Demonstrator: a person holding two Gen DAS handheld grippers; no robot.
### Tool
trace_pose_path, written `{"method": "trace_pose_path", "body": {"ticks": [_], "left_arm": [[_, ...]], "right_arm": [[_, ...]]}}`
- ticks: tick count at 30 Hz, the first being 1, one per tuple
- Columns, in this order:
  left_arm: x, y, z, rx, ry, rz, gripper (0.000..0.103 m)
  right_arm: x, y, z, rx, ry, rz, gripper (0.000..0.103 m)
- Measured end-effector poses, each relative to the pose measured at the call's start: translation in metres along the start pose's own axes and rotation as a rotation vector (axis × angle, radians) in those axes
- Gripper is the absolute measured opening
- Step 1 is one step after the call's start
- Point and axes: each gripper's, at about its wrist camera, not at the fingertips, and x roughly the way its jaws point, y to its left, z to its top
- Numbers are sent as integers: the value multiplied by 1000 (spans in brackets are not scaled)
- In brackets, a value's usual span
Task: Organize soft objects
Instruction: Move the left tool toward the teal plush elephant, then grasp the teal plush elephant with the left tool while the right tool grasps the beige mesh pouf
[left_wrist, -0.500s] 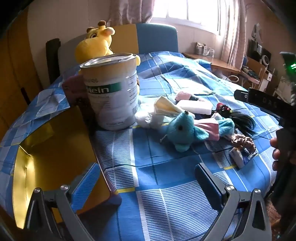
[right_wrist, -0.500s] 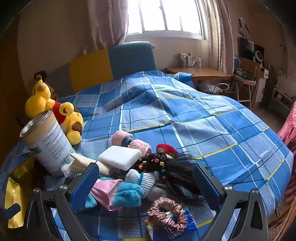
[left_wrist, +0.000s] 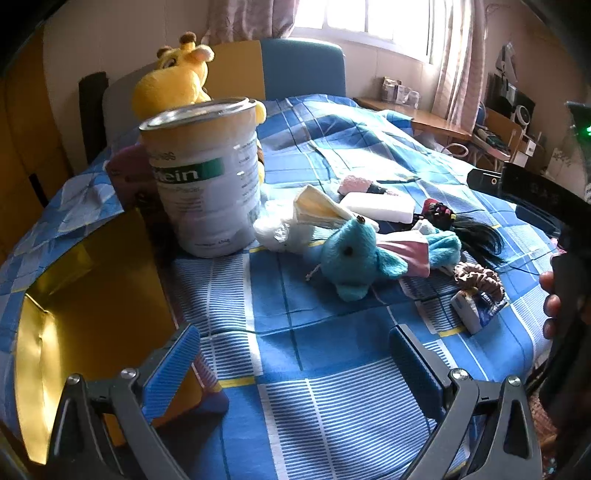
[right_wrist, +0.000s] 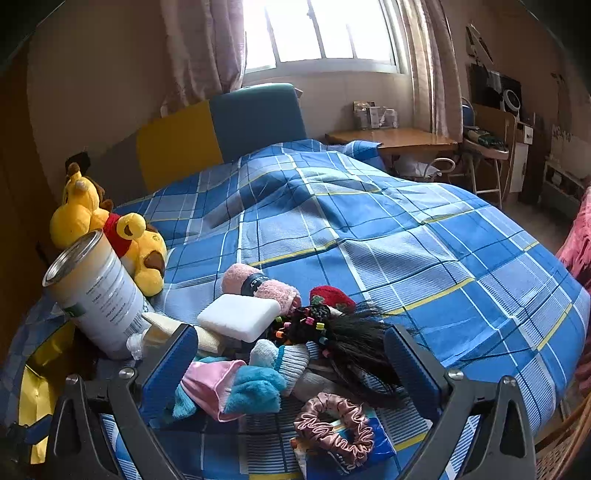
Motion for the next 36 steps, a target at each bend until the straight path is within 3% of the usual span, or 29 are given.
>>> {"method": "trace_pose_path", "body": {"ticks": [3, 7, 12, 19, 28, 36], "left_arm": [[9, 4, 4, -17, 51, -26, 102], [17, 6, 6, -44, 79, -82, 92], [23, 6, 13, -64, 121, -114, 91], [30, -5, 25, 9, 147, -66, 91], [63, -31, 43, 163, 100, -59, 91], [111, -47, 61, 233, 94, -201, 93]], "right_arm": [[-6, -1, -2, 17, -2, 7, 103], [-5, -6, -1, 40, -16, 15, 103], [-4, -13, -1, 85, -11, 33, 103], [-5, -19, 0, 115, -2, 47, 103], [-3, -24, 0, 143, -5, 63, 103], [0, -27, 0, 160, 13, 67, 103]]}}
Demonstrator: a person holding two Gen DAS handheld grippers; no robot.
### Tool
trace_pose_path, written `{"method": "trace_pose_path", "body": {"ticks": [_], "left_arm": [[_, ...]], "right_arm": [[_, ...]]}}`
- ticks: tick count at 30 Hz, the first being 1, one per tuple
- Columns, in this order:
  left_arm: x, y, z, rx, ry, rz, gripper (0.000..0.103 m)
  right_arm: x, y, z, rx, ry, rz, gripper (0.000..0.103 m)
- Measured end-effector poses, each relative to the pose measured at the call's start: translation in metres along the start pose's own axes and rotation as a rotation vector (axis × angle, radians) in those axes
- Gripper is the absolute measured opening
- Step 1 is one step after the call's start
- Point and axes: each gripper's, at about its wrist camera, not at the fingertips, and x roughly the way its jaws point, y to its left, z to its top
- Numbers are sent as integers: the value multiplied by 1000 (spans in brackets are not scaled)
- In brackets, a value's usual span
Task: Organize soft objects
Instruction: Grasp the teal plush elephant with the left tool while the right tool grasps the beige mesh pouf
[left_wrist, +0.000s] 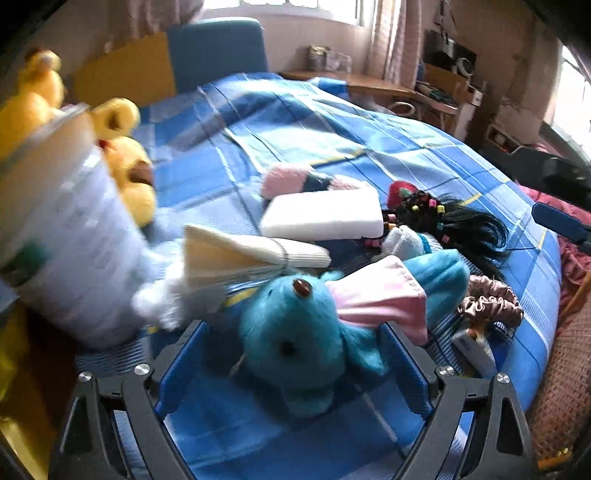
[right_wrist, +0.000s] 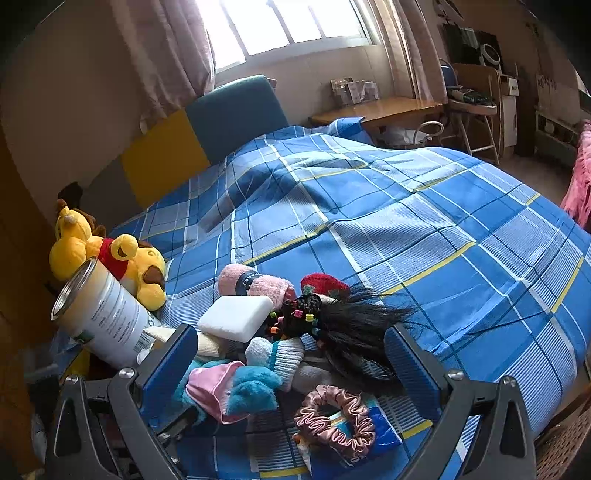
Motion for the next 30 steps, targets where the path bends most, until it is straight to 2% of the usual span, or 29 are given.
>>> {"method": "trace_pose_path", "body": {"ticks": [2, 3, 4, 5, 7, 9, 11, 13, 17, 21, 23, 26, 30], "left_arm": [[5, -4, 3, 9, -11, -38, 90], [7, -5, 4, 13, -11, -55, 82], [8, -6, 4, 14, -8, -73, 71], [6, -7, 3, 14, -20, -65, 62], [-1, -5, 1, 4, -34, -68, 51], [-13, 3, -5, -48, -37, -97, 49], [-26, 8, -14, -86, -52, -129, 48], [-42, 5, -29, -77, -61, -113, 48], [-60, 4, -53, -96, -56, -127, 48], [-79, 5, -77, -99, -57, -122, 48], [-89, 8, -85, -100, -65, -124, 48], [-101, 11, -90, -100, -87, -129, 48], [-115, 14, -99, -107, -107, -130, 48]], "right_arm": [[1, -2, 0, 9, 0, -8, 103], [2, -3, 1, 16, -1, -12, 103], [2, -5, 1, 24, -3, -14, 103], [2, -7, 1, 35, -5, -19, 102], [1, -13, 3, 55, 0, -18, 99], [0, -19, 4, 85, -13, -21, 91], [0, -25, 6, 111, -14, -21, 90], [3, -29, 5, 128, 4, -11, 86], [10, -21, 2, 98, 65, 5, 80], [25, 13, -10, -39, 185, 76, 74], [30, 39, -19, -155, 216, 110, 66], [38, 75, -30, -312, 257, 145, 64], [61, 126, -49, -585, 296, 133, 63]]}}
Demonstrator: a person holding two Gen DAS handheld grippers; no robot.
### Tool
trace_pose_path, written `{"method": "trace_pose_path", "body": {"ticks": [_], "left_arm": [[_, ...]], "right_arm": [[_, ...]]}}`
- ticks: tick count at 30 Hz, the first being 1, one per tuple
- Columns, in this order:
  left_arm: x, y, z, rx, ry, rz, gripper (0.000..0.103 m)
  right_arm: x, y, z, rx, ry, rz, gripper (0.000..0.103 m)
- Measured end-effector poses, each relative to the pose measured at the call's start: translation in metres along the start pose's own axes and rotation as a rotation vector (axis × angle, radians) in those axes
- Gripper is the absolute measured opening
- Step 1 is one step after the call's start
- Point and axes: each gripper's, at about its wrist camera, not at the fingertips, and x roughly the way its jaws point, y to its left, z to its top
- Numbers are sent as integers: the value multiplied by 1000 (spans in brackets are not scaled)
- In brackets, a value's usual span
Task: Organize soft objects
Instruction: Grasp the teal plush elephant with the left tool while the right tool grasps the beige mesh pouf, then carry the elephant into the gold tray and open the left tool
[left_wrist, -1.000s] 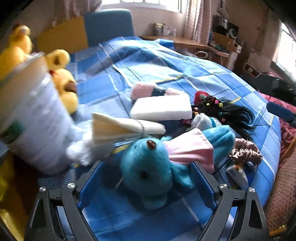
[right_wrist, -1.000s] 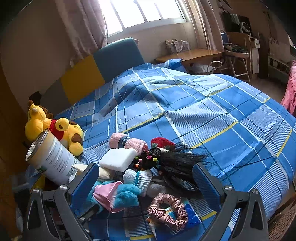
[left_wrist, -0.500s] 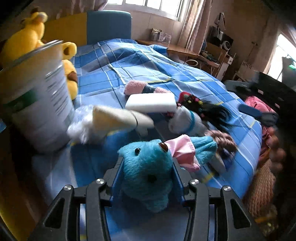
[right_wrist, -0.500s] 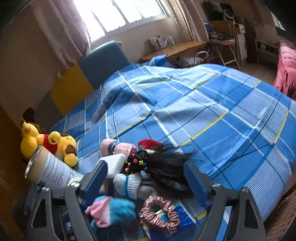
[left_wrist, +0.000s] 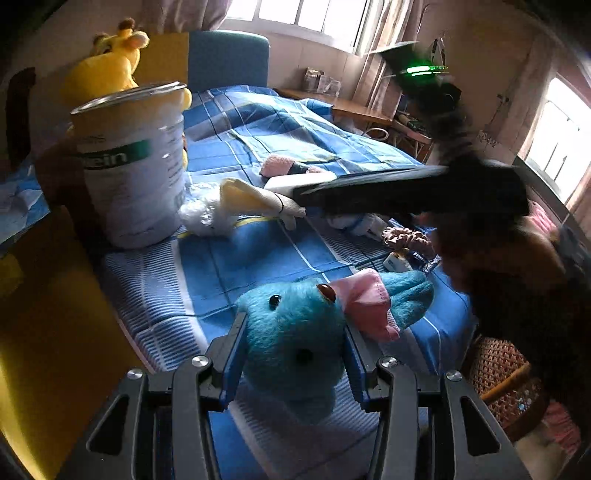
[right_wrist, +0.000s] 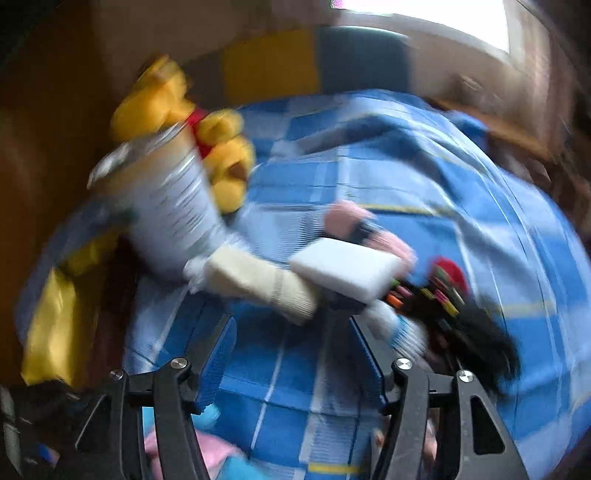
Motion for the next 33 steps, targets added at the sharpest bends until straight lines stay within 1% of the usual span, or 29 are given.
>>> {"method": "trace_pose_path", "body": {"ticks": [2, 5, 8, 10, 11, 12, 15, 18, 21, 23, 25, 27, 28, 31, 33], "left_arm": [[-7, 2, -2, -8, -8, -8, 48], [-19, 6, -5, -12, -24, -14, 48], [-28, 10, -8, -21, -33, -7, 48], [-34, 16, -11, -39, -37, -5, 48], [-37, 18, -12, -48, -40, -4, 48], [-41, 21, -13, -59, -45, -5, 48], [-52, 28, -15, -91, -65, -12, 48], [-66, 38, -17, -130, -93, -17, 48], [-79, 48, -18, -171, -121, -8, 48], [-87, 56, -17, -191, -140, 6, 48], [-96, 65, -18, -220, -160, 26, 48], [-106, 78, -20, -255, -182, 70, 48], [-109, 83, -20, -271, -187, 89, 48], [-117, 112, -23, -372, -194, 190, 48], [-117, 138, -26, -472, -182, 263, 48]], "right_arm": [[20, 19, 6, -124, 41, -45, 63], [46, 33, 12, -233, 89, -104, 63], [61, 37, 14, -283, 113, -119, 62], [71, 37, 16, -295, 131, -131, 48], [72, 36, 17, -291, 129, -143, 31], [71, 35, 20, -283, 120, -142, 23], [49, 31, 25, -213, 72, -105, 15], [24, 26, 23, -115, 43, -3, 15], [10, 20, 11, -29, 53, 101, 15], [11, 14, 2, 23, 73, 143, 15], [18, 8, -10, 58, 98, 150, 15], [16, 6, -17, 95, 86, 176, 15], [15, 5, -16, 102, 83, 171, 15], [16, 2, -16, 114, 78, 174, 15], [16, 2, -15, 109, 72, 169, 15]]}}
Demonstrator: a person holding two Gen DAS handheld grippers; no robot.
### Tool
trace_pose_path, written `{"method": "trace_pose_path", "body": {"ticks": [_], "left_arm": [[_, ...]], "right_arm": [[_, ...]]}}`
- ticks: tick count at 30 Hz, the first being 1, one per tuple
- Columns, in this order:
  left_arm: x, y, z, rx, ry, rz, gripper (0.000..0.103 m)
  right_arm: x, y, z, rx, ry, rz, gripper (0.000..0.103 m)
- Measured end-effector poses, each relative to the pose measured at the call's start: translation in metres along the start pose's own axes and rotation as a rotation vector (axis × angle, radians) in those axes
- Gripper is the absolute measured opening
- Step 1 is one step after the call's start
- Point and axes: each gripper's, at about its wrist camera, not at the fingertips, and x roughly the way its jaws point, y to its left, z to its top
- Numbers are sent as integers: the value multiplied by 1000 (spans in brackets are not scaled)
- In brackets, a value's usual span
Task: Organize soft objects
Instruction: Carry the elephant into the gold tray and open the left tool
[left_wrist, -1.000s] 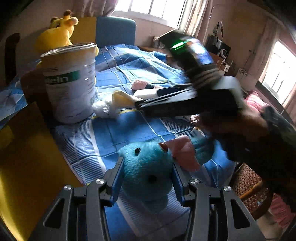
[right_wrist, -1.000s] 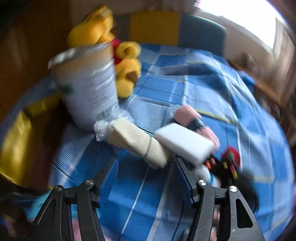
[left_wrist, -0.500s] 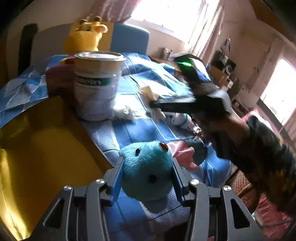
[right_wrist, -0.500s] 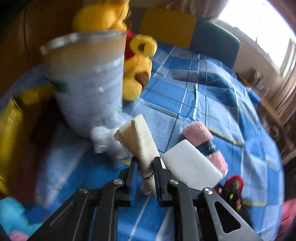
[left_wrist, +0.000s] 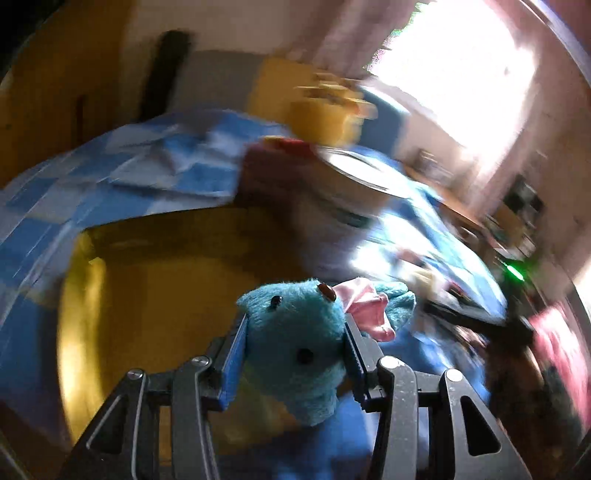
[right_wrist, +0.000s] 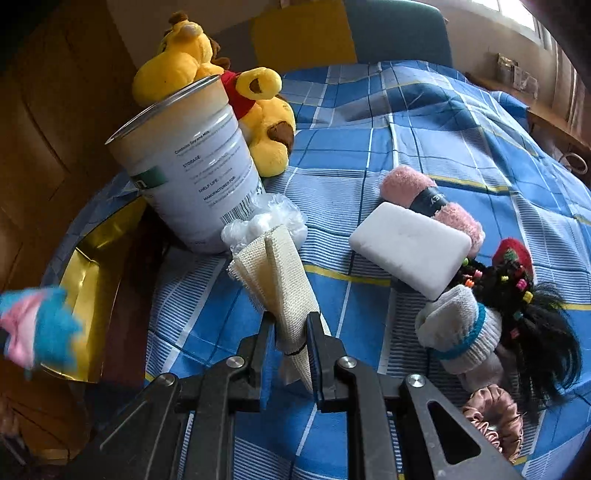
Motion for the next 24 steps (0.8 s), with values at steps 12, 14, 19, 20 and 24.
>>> {"method": "trace_pose_path", "body": {"ticks": [12, 14, 19, 20, 24], "left_arm": [[73, 51, 42, -204, 5, 268, 50], [90, 48, 50, -202, 17, 276, 53], [125, 44, 66, -179, 53, 307, 61], [129, 43, 66, -171, 65, 302, 66], [120, 38, 62, -138, 38, 297, 82]], "right_arm": [[1, 5, -4, -42, -11, -38, 15], [1, 5, -4, -49, -12, -47, 15], [2, 4, -1, -50, -18, -66, 17], [2, 2, -1, -47, -19, -71, 17], [4, -7, 1, -15, -20, -87, 19]]}}
